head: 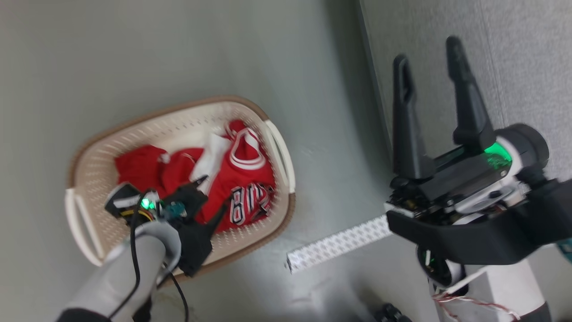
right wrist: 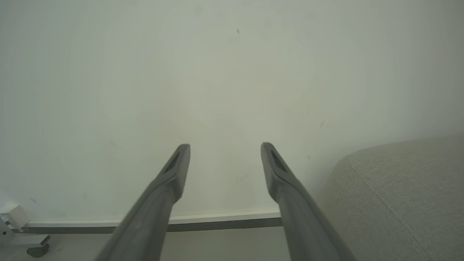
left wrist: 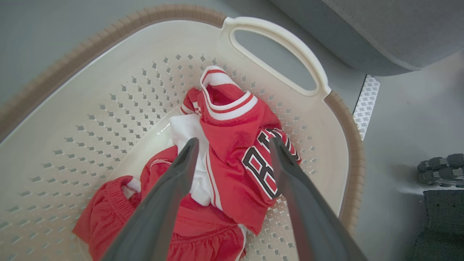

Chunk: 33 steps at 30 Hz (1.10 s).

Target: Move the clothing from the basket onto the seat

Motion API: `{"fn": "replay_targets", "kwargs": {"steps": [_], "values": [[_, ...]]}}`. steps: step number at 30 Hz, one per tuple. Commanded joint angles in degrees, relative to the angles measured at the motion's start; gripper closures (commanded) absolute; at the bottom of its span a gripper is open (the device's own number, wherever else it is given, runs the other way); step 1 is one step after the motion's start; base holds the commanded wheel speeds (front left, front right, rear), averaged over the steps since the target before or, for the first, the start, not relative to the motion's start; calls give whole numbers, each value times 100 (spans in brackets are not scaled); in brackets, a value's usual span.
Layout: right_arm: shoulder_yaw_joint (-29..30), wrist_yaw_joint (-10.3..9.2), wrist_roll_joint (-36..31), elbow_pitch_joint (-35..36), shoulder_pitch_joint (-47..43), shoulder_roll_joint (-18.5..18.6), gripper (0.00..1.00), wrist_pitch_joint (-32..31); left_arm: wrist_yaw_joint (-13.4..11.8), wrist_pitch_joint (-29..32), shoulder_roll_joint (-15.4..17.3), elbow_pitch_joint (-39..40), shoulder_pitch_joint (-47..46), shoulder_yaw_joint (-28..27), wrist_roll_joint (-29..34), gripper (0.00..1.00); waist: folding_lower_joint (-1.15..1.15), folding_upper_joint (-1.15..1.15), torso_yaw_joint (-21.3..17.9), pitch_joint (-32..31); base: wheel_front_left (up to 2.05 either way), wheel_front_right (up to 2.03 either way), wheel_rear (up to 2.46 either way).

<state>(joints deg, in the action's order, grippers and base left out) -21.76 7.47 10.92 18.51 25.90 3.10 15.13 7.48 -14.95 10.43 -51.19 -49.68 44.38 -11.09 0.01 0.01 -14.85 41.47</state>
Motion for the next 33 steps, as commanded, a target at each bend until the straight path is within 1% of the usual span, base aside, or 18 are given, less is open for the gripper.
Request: {"fn": "replay_targets", "kwargs": {"steps": [1, 8, 15, 18, 27, 28, 29, 30, 33], "values": [[10, 4, 110, 68, 116, -29, 0, 12, -1, -26, 89, -114, -132, 105, -78, 0, -1, -1, -394, 541, 0, 0, 0], [63, 4, 421, 251, 222, -29, 0, 12, 0, -1, 176, -715, -758, 760, -536, 0, -1, -1, -604, 979, 0, 0, 0], [58, 4, 628, 360, 307, -29, 0, 12, 0, 5, 253, -979, -1149, 1322, -892, 0, -1, -1, -773, 1247, 0, 0, 0], [55, 4, 735, 393, 341, -28, 0, 12, -1, 5, 302, -1124, -1296, 1471, -1000, 0, -1, -1, -847, 1337, 0, 0, 0], [137, 4, 768, 451, 282, -27, 0, 12, 0, -10, 131, -1321, -1495, 1773, -1353, 0, -1, -1, -852, 1439, 0, 0, 0], [143, 4, 763, 444, 286, -27, 0, 12, 0, -13, 135, -1301, -1515, 1790, -1375, 49, -1, -1, -849, 1439, 0, 0, 0], [145, 4, 763, 436, 296, -27, 0, 12, 0, -18, 142, -1237, -1527, 1785, -1422, 93, -1, -1, -847, 1437, 0, 0, 0], [156, 4, 788, 428, 313, -26, 0, 12, 0, -21, 125, -1186, -1455, 1777, -1544, 100, -1, -1, -846, 1431, 0, 0, 0], [169, 4, 799, 368, 383, -26, 0, 12, -1, -23, 254, -915, -1482, 1726, -1724, 100, -1, -1, -816, 1404, 0, 0, 0]]}}
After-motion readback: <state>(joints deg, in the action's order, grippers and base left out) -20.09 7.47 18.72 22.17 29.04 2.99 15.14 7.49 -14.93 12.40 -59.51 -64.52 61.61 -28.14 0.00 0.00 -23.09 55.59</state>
